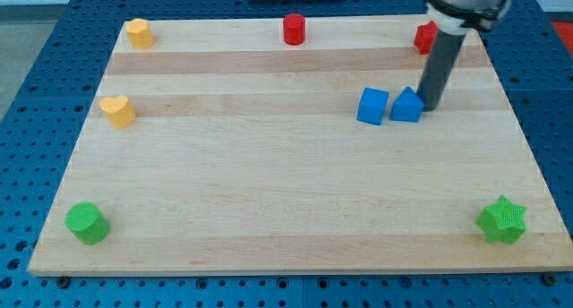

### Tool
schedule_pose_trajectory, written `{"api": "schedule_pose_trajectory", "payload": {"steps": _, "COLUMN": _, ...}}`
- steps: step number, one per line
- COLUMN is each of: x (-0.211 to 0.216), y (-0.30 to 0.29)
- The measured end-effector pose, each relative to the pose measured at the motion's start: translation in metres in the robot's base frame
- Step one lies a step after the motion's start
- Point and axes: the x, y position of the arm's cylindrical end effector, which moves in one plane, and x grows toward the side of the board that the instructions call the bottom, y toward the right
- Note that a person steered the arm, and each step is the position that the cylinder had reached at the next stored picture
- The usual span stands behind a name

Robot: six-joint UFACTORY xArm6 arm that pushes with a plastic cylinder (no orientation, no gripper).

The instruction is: Push the green star towards the bottom center

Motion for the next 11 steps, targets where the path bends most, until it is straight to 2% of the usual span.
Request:
{"api": "schedule_pose_trajectory", "payload": {"steps": 1, "x": 0.000, "y": -0.027}}
{"api": "schedule_pose_trajectory", "payload": {"steps": 2, "x": 0.000, "y": -0.010}}
{"api": "schedule_pose_trajectory", "payload": {"steps": 3, "x": 0.010, "y": 0.071}}
{"api": "schedule_pose_trajectory", "payload": {"steps": 4, "x": 0.046, "y": 0.147}}
{"api": "schedule_pose_trajectory", "payload": {"steps": 5, "x": 0.101, "y": 0.172}}
{"api": "schedule_pose_trajectory", "payload": {"steps": 6, "x": 0.146, "y": 0.171}}
{"api": "schedule_pose_trajectory", "payload": {"steps": 7, "x": 0.169, "y": 0.149}}
{"api": "schedule_pose_trajectory", "payload": {"steps": 9, "x": 0.191, "y": 0.052}}
{"api": "schedule_pose_trajectory", "payload": {"steps": 11, "x": 0.191, "y": -0.047}}
